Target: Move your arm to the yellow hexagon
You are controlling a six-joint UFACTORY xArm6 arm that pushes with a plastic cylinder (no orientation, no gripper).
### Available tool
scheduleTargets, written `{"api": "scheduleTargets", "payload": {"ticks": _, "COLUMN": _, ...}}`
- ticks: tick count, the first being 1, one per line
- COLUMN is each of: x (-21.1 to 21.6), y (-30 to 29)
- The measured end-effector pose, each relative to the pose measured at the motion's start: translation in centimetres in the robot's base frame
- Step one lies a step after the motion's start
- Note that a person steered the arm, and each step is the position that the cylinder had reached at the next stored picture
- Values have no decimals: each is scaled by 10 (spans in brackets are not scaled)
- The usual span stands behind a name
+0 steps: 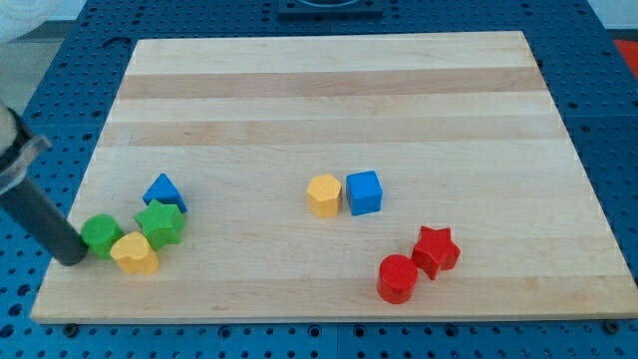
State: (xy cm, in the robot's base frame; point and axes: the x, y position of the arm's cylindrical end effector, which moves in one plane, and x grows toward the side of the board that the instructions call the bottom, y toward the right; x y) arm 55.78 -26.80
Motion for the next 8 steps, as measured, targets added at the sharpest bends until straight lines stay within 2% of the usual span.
{"api": "scheduleTargets", "payload": {"ticks": 1, "x": 0, "y": 3}}
{"api": "scheduleTargets", "payload": {"ticks": 2, "x": 0, "y": -36}}
{"api": "scheduleTargets", "payload": {"ticks": 6, "x": 6, "y": -36}}
{"api": "scheduleTargets", "payload": {"ticks": 7, "x": 53, "y": -33}}
{"api": "scheduleTargets", "payload": {"ticks": 8, "x": 59, "y": -11}}
